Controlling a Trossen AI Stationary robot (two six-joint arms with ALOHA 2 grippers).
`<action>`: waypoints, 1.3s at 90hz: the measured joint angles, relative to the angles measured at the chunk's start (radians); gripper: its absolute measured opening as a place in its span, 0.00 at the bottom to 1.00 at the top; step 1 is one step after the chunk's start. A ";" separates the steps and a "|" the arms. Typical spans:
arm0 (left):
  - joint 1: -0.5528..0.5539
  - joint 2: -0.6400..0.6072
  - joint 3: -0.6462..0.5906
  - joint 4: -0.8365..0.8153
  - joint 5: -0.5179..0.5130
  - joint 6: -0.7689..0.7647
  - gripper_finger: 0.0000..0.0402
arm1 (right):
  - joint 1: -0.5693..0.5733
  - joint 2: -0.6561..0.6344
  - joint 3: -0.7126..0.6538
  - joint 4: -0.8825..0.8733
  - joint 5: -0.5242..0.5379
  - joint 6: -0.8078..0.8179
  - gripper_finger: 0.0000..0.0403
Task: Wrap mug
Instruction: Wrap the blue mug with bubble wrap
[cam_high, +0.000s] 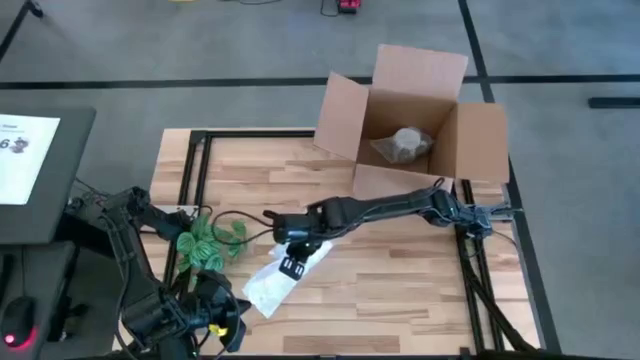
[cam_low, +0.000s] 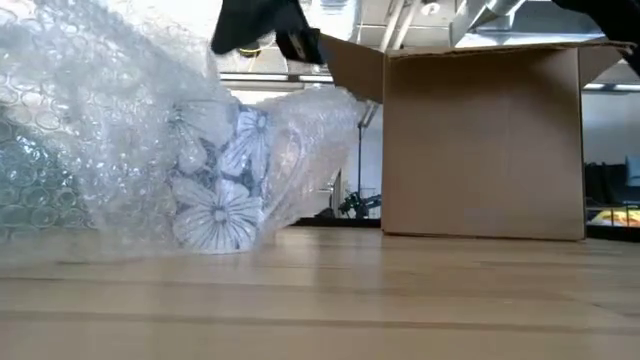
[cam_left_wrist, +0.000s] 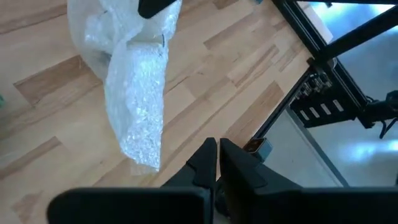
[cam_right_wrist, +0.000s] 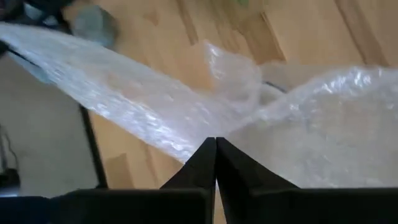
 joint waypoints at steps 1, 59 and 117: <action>0.000 0.000 0.000 0.001 0.000 0.001 0.00 | 0.000 0.000 0.000 0.003 0.000 0.000 0.00; 0.000 0.000 0.000 0.029 0.000 0.020 0.00 | 0.001 0.218 0.005 -0.021 0.074 -0.072 0.00; 0.000 0.000 0.000 0.076 0.000 0.025 0.00 | 0.000 -0.058 0.000 0.006 0.037 -0.052 0.00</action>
